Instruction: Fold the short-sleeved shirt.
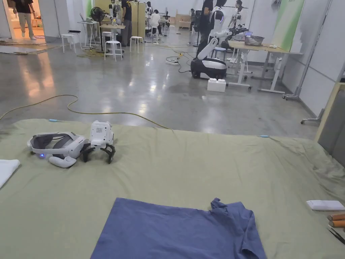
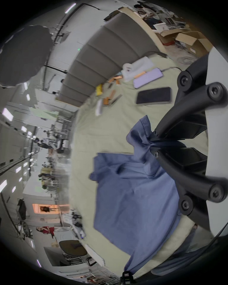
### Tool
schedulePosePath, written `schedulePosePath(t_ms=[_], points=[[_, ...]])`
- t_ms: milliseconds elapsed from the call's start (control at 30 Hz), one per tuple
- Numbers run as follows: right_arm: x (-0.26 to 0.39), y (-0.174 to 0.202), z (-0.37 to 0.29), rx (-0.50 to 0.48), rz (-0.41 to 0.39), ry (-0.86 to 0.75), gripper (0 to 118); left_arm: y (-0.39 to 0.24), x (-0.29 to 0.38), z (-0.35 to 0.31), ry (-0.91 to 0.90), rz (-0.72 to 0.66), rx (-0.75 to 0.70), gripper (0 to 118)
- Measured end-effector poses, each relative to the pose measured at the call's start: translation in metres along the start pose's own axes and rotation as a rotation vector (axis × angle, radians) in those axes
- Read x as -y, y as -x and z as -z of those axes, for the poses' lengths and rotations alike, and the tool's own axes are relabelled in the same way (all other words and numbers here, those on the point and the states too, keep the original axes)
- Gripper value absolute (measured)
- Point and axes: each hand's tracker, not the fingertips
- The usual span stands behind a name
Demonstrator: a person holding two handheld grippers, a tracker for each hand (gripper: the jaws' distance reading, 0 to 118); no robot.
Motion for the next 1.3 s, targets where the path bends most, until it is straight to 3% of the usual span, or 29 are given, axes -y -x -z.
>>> schedulePosePath(t_ms=[133, 267, 300, 333, 400, 433, 467, 767, 933, 1033, 1100, 1133, 1167, 1233, 1300], points=[[0.036, 0.005, 0.035, -0.011, 0.003, 0.126, 5, -0.01, 0.018, 0.029, 0.117, 0.045, -0.023, 0], [0.051, 0.009, 0.046, 0.019, 0.016, 0.142, 8, -0.016, 0.023, 0.04, 0.111, 0.041, -0.035, 0], [0.051, 0.011, 0.044, 0.031, 0.013, 0.135, 12, -0.018, 0.022, 0.038, 0.107, 0.038, -0.037, 5], [0.05, 0.013, 0.042, 0.049, 0.007, 0.12, 24, -0.02, 0.021, 0.035, 0.084, 0.034, -0.051, 15], [0.041, 0.014, 0.034, 0.087, -0.002, 0.065, 73, -0.023, 0.016, 0.031, 0.042, 0.039, -0.061, 44], [0.035, 0.014, 0.03, 0.084, 0.004, 0.022, 88, -0.026, 0.011, 0.028, 0.017, 0.039, -0.067, 58], [0.026, 0.016, 0.025, 0.082, 0.017, -0.023, 96, -0.03, 0.005, 0.023, -0.024, 0.039, -0.08, 67], [-0.063, 0.055, -0.018, 0.01, 0.112, -0.468, 95, -0.074, -0.054, -0.024, -0.452, 0.052, -0.054, 67], [-0.095, 0.084, -0.035, -0.031, 0.137, -0.647, 93, -0.103, -0.074, -0.047, -0.652, 0.094, -0.097, 66], [-0.106, 0.099, -0.045, -0.06, 0.132, -0.718, 78, -0.116, -0.08, -0.059, -0.717, 0.112, -0.119, 64], [-0.109, 0.106, -0.048, -0.08, 0.121, -0.734, 52, -0.121, -0.081, -0.063, -0.743, 0.126, -0.109, 52], [-0.11, 0.109, -0.048, -0.078, 0.116, -0.74, 34, -0.123, -0.081, -0.064, -0.754, 0.134, -0.107, 38], [-0.111, 0.113, -0.047, -0.063, 0.112, -0.753, 6, -0.125, -0.081, -0.065, -0.757, 0.151, -0.114, 18], [-0.111, 0.117, -0.046, -0.055, 0.114, -0.763, 3, -0.129, -0.08, -0.066, -0.771, 0.176, -0.151, 0], [-0.111, 0.116, -0.042, -0.088, 0.127, -0.77, 0, -0.128, -0.08, -0.066, -0.784, 0.173, -0.147, 0]])
